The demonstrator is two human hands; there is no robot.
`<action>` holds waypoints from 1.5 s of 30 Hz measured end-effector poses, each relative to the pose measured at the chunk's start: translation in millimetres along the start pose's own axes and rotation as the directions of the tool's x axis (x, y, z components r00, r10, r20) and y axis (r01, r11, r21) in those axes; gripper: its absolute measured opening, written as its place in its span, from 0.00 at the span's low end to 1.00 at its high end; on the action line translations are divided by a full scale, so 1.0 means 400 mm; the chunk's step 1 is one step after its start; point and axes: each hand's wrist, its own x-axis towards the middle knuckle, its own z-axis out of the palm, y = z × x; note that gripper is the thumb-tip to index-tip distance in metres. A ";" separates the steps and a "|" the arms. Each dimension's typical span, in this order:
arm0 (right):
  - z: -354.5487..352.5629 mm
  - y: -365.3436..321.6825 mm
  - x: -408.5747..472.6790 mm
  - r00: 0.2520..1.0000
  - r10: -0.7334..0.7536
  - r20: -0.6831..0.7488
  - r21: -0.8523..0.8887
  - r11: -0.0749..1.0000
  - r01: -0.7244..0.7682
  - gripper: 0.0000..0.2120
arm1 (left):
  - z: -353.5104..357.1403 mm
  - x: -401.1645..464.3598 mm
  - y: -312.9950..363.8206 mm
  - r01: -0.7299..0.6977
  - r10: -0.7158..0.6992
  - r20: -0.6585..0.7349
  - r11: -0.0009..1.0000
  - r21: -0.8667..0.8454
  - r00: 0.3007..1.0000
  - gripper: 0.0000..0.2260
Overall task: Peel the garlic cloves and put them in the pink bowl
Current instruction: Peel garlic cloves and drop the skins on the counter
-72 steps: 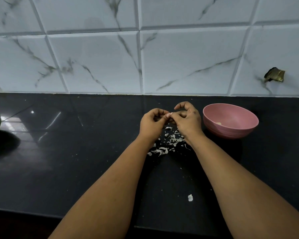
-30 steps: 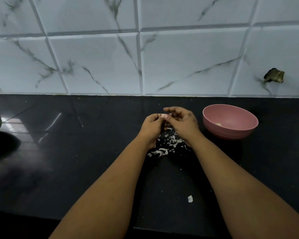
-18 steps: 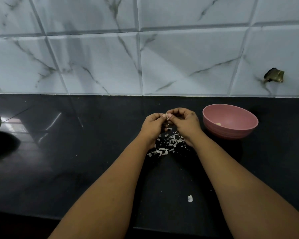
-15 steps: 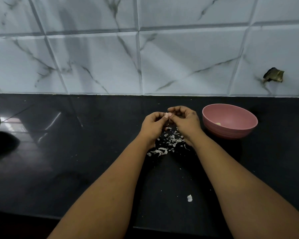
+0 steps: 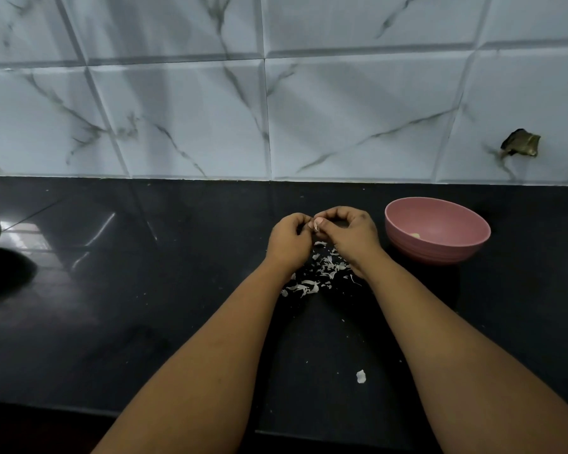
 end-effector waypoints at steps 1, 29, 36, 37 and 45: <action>0.001 -0.002 0.000 1.000 0.011 -0.021 -0.002 1.000 -0.011 0.03 | 0.001 -0.002 0.003 0.009 -0.009 0.009 1.000 -0.011 1.000 0.09; -0.008 0.004 0.004 0.997 -0.073 0.000 0.025 0.997 0.073 0.05 | -0.010 0.005 -0.007 -0.110 0.109 -0.121 0.994 0.000 0.987 0.03; -0.011 0.019 0.012 0.993 -0.113 0.030 -0.066 0.991 0.115 0.08 | -0.012 0.001 -0.001 -0.153 0.169 -0.117 0.979 0.133 0.979 0.03; -0.012 0.020 0.012 0.993 -0.110 0.038 -0.057 0.992 0.112 0.08 | -0.012 0.004 -0.004 -0.151 0.168 -0.118 0.979 0.141 0.979 0.03; -0.009 0.016 0.006 0.992 -0.048 0.117 0.145 0.989 0.031 0.05 | -0.007 0.012 -0.006 -0.045 0.050 -0.091 0.998 0.051 0.995 0.03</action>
